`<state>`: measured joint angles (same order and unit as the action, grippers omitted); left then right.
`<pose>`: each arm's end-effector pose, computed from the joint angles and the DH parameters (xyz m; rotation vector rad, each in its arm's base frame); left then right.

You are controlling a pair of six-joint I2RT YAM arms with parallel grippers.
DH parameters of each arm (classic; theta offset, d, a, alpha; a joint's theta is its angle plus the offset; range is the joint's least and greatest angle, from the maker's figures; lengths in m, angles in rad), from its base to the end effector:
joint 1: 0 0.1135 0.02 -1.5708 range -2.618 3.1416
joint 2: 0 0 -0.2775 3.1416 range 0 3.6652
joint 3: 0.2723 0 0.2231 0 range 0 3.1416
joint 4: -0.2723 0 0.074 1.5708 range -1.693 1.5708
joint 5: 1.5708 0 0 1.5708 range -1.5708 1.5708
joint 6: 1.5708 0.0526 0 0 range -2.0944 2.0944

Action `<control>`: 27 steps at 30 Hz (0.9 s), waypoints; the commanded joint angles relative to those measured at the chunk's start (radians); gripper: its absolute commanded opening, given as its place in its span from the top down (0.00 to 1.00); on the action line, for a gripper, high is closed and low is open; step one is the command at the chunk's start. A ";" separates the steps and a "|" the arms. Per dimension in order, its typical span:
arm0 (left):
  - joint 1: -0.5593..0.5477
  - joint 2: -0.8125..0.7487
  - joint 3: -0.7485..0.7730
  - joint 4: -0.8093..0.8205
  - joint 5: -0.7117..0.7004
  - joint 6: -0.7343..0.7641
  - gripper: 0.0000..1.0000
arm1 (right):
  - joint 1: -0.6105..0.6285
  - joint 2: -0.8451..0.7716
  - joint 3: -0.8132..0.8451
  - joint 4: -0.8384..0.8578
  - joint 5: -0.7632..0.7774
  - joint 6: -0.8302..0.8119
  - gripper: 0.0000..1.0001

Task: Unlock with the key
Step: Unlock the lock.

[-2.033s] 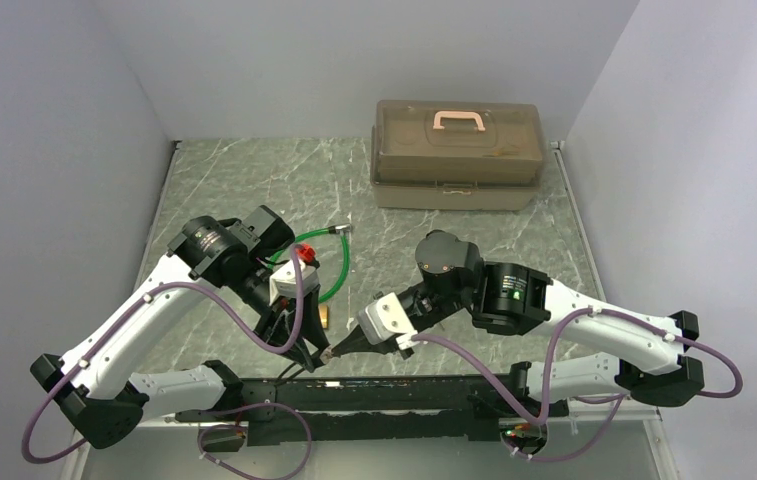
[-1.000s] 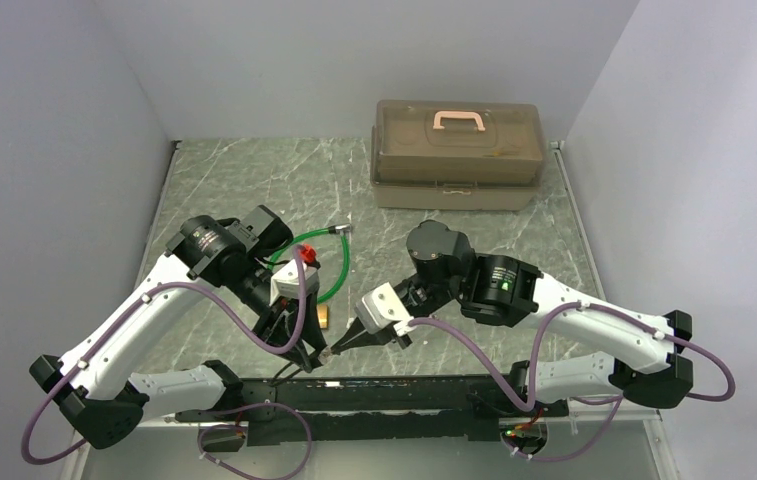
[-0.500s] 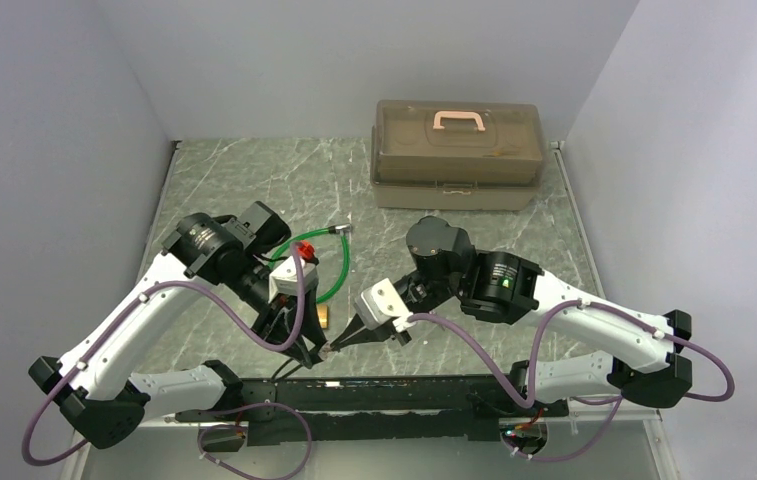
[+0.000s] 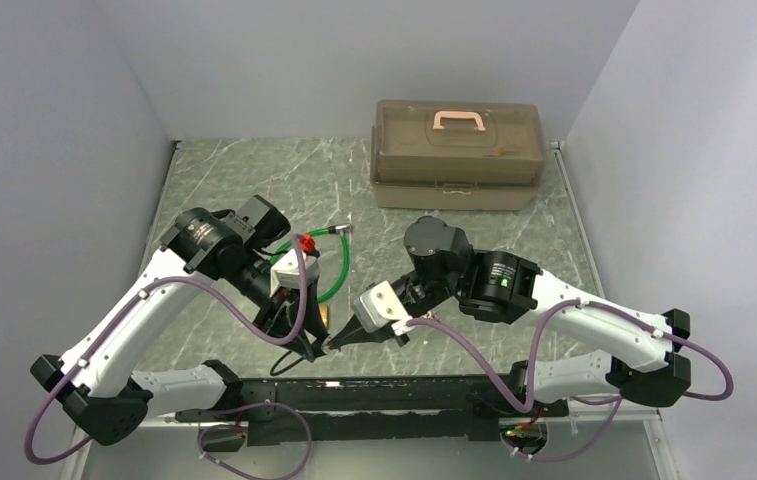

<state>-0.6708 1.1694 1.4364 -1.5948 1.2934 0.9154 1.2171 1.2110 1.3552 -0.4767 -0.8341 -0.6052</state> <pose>0.0659 -0.1169 0.3977 1.7504 1.4322 -1.6541 0.0430 0.2290 0.4278 -1.8472 0.6823 1.1964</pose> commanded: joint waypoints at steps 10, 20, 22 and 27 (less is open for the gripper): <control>0.002 -0.036 0.056 0.019 0.247 -0.018 1.00 | -0.081 0.048 -0.024 -0.096 -0.018 -0.039 1.00; 0.002 -0.041 0.060 0.017 0.256 -0.022 1.00 | -0.121 0.031 -0.045 -0.086 -0.061 -0.029 1.00; 0.001 -0.038 0.062 0.017 0.259 -0.022 1.00 | -0.131 0.026 -0.054 -0.080 -0.065 -0.026 1.00; 0.003 -0.029 0.076 0.017 0.265 -0.023 1.00 | -0.136 0.028 -0.071 -0.050 -0.062 -0.012 1.00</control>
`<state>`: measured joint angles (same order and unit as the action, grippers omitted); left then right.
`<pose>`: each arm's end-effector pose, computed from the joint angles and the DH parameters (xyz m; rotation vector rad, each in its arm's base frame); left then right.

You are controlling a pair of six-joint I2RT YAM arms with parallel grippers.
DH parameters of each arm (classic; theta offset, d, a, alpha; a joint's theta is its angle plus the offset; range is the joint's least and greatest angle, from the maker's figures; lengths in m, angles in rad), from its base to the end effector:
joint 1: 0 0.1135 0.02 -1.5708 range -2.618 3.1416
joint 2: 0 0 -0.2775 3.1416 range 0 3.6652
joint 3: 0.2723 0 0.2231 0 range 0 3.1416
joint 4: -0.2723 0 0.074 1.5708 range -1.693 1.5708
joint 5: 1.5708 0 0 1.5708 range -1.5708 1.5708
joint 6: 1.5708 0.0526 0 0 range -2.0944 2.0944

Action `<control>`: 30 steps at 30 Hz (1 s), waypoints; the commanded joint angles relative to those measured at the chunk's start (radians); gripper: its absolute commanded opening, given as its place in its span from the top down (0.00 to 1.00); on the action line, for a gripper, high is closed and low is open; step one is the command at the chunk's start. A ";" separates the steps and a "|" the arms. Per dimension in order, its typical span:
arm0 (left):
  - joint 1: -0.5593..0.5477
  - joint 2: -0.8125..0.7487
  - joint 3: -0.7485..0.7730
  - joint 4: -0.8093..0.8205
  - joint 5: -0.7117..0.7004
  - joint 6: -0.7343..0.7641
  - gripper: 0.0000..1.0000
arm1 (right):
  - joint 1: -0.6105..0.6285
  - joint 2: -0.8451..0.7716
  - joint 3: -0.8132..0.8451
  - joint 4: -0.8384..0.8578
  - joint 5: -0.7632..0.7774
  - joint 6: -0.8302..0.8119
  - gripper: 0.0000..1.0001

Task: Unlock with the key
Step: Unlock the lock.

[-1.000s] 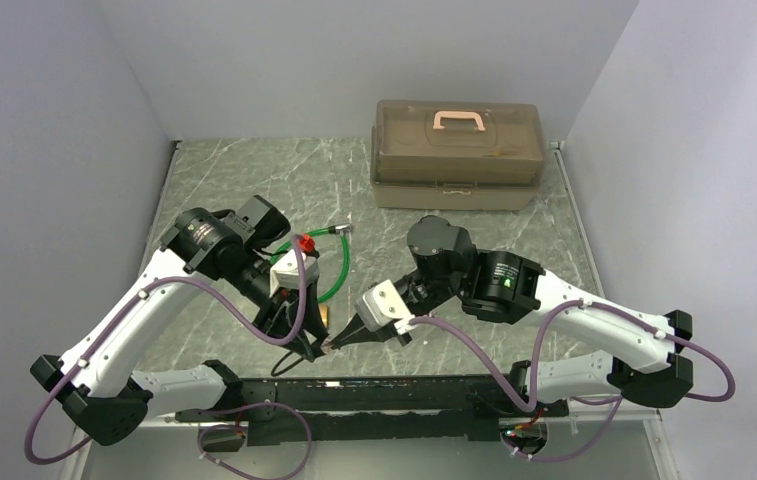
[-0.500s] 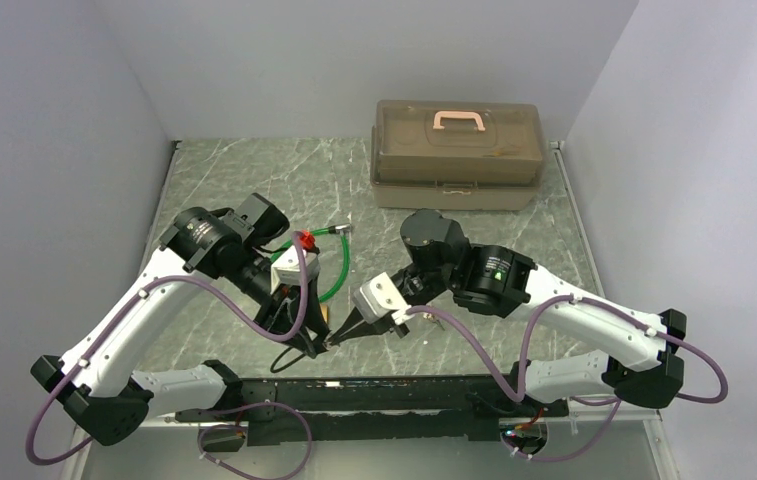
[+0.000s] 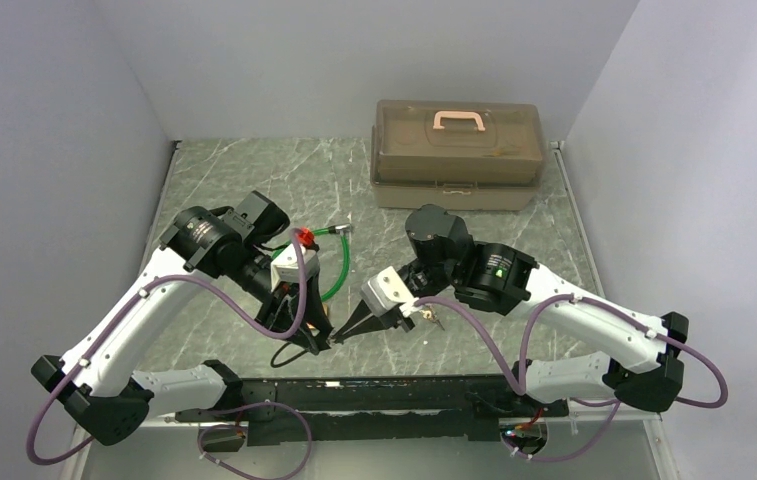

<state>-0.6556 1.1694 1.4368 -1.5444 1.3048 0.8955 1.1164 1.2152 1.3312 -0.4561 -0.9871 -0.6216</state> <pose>0.0708 -0.1185 0.3995 1.7275 1.4046 -1.6390 0.0602 0.2232 0.4238 -1.8375 0.6467 1.2649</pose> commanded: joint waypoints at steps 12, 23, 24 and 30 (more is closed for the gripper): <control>-0.006 0.011 0.133 -0.031 0.293 0.000 1.00 | -0.012 0.056 -0.057 0.003 0.157 0.035 0.91; 0.001 -0.023 0.051 -0.031 0.271 0.012 1.00 | -0.015 -0.078 0.021 -0.029 0.290 -0.012 0.35; 0.003 -0.026 0.047 -0.032 0.272 0.013 1.00 | -0.016 -0.077 0.033 -0.040 0.280 -0.016 0.35; 0.018 -0.032 0.024 -0.031 0.284 0.022 1.00 | 0.002 -0.056 0.092 -0.062 0.256 -0.016 0.37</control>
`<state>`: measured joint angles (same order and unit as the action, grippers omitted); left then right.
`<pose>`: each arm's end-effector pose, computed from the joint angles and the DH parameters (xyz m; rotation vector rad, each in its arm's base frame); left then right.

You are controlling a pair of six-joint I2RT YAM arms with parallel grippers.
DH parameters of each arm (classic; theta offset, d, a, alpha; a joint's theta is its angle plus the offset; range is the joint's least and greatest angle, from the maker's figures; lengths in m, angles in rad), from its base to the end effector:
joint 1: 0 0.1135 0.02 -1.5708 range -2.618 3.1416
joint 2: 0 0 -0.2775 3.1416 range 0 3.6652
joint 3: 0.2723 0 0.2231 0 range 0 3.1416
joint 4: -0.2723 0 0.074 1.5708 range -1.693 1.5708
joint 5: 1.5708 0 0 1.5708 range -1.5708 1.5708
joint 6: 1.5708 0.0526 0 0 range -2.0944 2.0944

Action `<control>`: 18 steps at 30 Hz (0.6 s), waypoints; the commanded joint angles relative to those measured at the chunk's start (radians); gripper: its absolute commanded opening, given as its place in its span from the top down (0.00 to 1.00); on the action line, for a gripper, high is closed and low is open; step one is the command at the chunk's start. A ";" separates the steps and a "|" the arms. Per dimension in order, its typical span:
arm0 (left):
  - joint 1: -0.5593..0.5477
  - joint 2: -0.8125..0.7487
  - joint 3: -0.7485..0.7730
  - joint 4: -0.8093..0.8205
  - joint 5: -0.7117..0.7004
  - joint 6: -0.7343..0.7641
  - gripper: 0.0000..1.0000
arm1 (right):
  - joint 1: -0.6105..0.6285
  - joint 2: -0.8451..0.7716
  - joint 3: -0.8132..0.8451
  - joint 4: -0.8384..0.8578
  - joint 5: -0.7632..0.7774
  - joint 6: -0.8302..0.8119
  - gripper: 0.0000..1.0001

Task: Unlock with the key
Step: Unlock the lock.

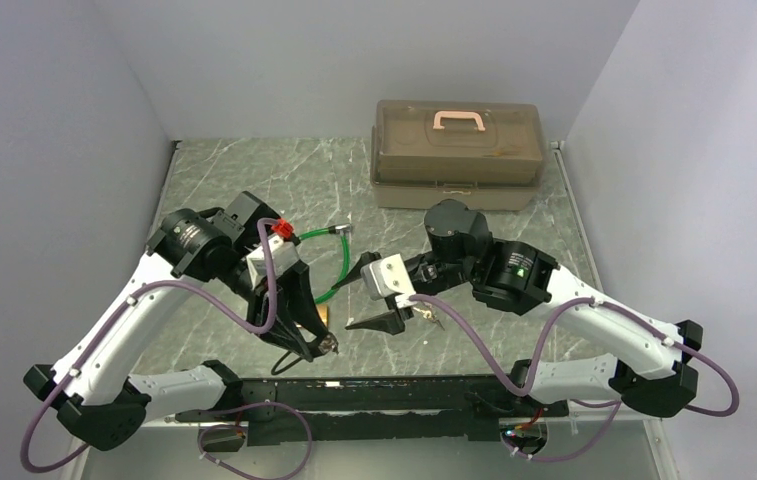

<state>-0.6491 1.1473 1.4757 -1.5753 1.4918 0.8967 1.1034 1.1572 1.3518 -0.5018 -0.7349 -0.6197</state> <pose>0.0598 -0.1112 0.4185 1.6335 1.2368 -1.8168 0.0656 0.2082 0.4338 -1.7424 0.8089 1.0151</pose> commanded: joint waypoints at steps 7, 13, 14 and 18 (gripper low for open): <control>0.023 -0.027 -0.091 0.100 0.055 -0.076 1.00 | 0.019 -0.001 0.173 -0.114 -0.030 -0.031 0.38; 0.030 -0.031 -0.111 0.235 -0.018 -0.218 1.00 | 0.022 0.033 0.198 -0.149 -0.088 -0.009 0.38; 0.032 -0.031 -0.115 0.252 -0.024 -0.242 1.00 | 0.028 0.042 0.203 -0.158 -0.090 -0.008 0.38; 0.043 -0.031 -0.122 0.299 -0.036 -0.305 1.00 | 0.062 0.080 0.226 -0.221 -0.061 -0.027 0.39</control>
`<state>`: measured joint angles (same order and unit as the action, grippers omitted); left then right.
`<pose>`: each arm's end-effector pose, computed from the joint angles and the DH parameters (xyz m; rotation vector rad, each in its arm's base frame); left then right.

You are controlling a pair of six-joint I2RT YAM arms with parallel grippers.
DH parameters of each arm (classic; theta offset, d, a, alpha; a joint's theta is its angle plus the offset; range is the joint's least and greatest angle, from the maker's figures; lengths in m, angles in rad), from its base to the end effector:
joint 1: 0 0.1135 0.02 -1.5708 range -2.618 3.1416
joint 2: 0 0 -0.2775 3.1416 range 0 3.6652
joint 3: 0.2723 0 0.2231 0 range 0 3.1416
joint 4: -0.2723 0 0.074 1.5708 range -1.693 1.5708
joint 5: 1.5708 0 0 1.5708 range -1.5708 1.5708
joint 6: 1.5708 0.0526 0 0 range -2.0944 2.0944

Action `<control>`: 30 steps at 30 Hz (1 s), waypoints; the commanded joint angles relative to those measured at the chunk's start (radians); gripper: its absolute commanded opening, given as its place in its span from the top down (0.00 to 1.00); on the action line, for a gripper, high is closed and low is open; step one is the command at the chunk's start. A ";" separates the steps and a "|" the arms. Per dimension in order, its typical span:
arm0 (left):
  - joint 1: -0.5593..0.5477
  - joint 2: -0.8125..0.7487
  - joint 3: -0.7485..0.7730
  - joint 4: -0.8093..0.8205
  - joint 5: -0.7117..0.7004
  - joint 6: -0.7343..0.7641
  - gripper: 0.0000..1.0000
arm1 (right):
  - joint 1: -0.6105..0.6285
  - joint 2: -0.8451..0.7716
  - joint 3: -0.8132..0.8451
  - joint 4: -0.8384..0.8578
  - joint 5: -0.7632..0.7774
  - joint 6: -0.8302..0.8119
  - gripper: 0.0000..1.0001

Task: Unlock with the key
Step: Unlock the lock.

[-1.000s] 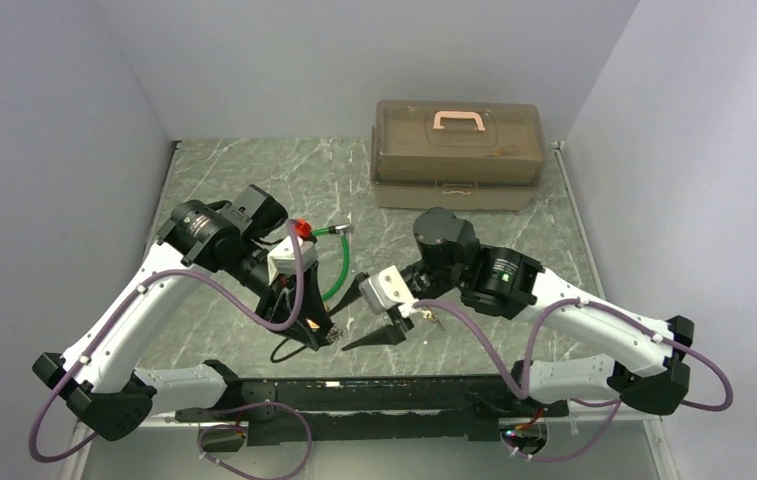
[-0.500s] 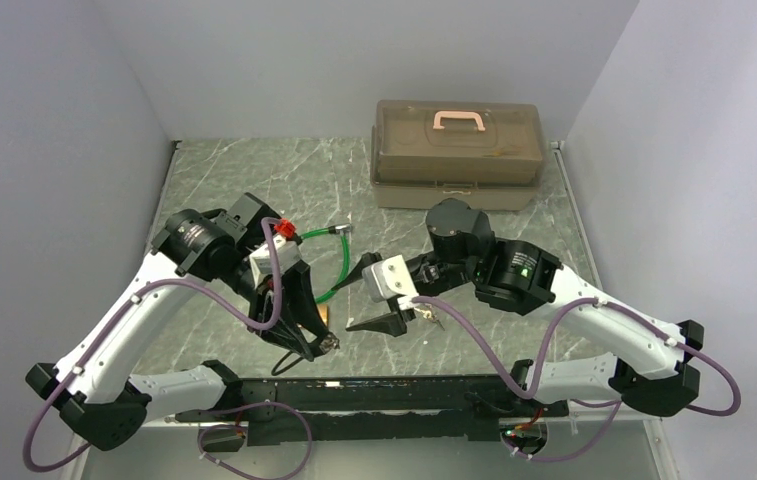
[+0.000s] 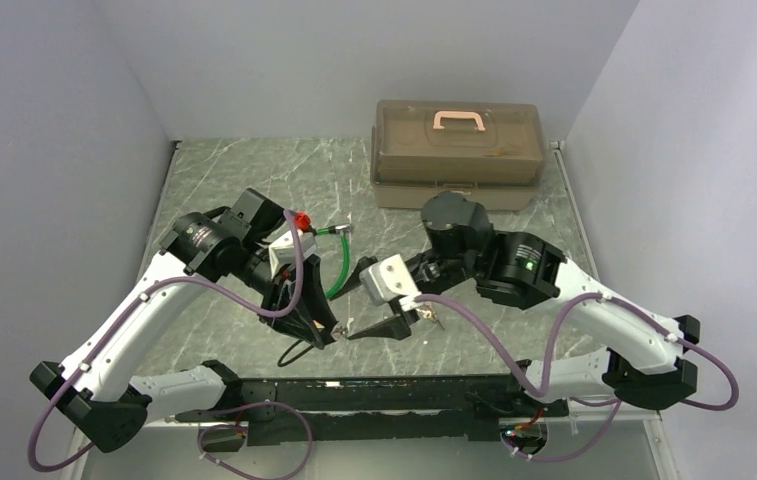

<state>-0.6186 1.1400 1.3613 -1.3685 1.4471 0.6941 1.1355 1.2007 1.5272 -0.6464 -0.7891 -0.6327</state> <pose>0.0786 -0.1200 0.3980 1.5734 1.3989 -1.8091 0.0544 0.2056 0.4630 -1.7871 0.7442 1.0807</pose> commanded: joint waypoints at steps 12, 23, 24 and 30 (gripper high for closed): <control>0.029 -0.031 -0.006 0.142 0.021 -0.169 1.00 | 0.096 0.071 0.061 -0.117 0.178 -0.070 0.58; 0.038 -0.032 0.058 0.111 -0.023 -0.128 0.74 | 0.125 0.114 0.065 -0.118 0.273 -0.068 1.00; 0.040 -0.029 0.089 0.068 -0.057 -0.070 0.65 | 0.124 0.113 0.060 -0.115 0.281 -0.061 1.00; 0.042 -0.048 0.218 -0.056 -0.417 0.128 0.35 | 0.124 0.072 -0.002 -0.053 0.362 -0.016 1.00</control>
<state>-0.5823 1.1336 1.5089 -1.3769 1.2526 0.6807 1.2621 1.2919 1.5562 -0.7494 -0.5209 -0.7013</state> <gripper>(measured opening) 0.594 0.157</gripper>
